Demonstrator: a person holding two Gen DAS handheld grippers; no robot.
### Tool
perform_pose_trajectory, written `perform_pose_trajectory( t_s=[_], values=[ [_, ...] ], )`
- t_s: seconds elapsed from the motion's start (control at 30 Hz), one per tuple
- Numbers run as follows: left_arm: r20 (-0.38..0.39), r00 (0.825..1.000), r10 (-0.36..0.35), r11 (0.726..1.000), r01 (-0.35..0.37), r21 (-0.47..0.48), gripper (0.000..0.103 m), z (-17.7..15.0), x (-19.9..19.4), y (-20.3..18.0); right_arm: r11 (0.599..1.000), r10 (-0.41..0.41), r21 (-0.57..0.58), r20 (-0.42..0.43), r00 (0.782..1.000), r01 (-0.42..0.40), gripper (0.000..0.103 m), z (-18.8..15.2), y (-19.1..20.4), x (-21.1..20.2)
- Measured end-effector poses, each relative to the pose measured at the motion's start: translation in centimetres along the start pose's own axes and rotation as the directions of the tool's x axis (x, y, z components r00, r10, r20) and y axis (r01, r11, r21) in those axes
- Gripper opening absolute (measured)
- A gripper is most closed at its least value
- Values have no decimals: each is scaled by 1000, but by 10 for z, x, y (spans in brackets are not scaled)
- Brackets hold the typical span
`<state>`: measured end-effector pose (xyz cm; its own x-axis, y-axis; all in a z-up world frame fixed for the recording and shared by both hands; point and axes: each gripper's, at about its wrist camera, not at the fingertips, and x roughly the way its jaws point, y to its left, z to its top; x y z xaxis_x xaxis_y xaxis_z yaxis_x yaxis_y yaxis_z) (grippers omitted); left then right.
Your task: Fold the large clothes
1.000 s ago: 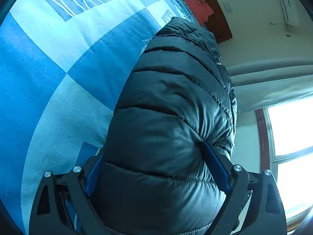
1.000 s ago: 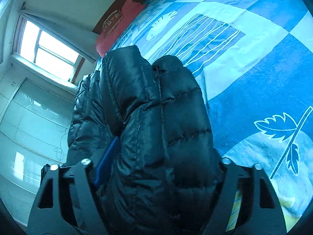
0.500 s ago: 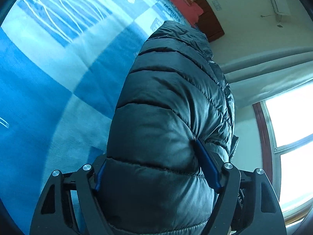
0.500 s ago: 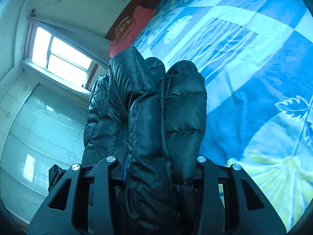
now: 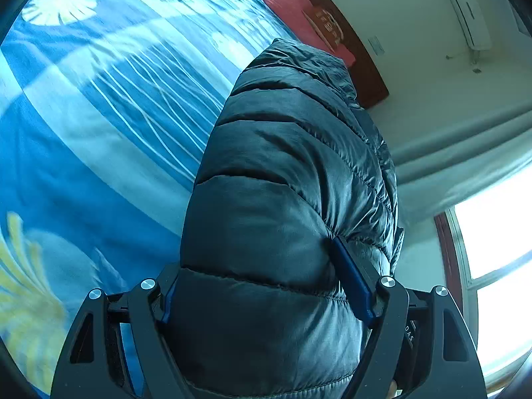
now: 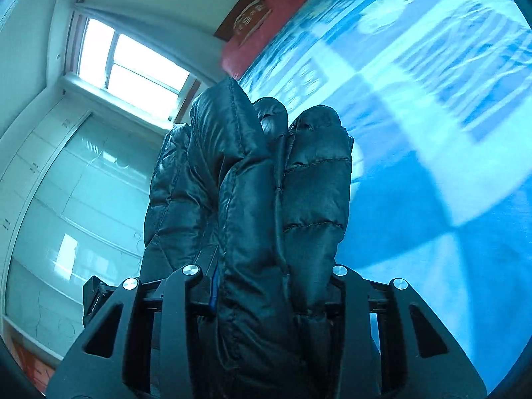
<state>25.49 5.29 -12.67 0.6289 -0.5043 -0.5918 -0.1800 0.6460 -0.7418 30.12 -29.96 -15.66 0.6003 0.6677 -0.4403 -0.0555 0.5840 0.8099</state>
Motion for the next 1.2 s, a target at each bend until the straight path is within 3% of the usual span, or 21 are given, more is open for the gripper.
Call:
perform_pose_trajectory(
  t_s=[0.3, 0.63, 0.8, 0.9, 1.17, 1.2],
  values=[
    [-34, 999, 24, 999, -26, -48, 78, 10, 14, 32, 1000, -15, 26, -29, 999, 16, 40, -7, -5, 24],
    [-73, 997, -20, 998, 15, -59, 80, 15, -20, 49, 999, -20, 33, -50, 999, 22, 68, -2, -9, 14],
    [-61, 995, -75, 995, 71, -65, 80, 20, -37, 56, 1000, -5, 6, -30, 1000, 5, 74, 10, -6, -6],
    [-46, 997, -68, 996, 65, -57, 80, 31, -32, 58, 999, -37, -10, -36, 999, 37, 79, 24, -5, 0],
    [-67, 998, -15, 1000, 16, 14, 81, 63, 5, 42, 997, -65, 28, -100, 993, 68, 79, 54, -12, 44],
    [-70, 998, 0, 1000, 2, 27, 82, 65, 8, 41, 996, -81, 40, -111, 990, 86, 74, 55, -16, 49]
  ],
)
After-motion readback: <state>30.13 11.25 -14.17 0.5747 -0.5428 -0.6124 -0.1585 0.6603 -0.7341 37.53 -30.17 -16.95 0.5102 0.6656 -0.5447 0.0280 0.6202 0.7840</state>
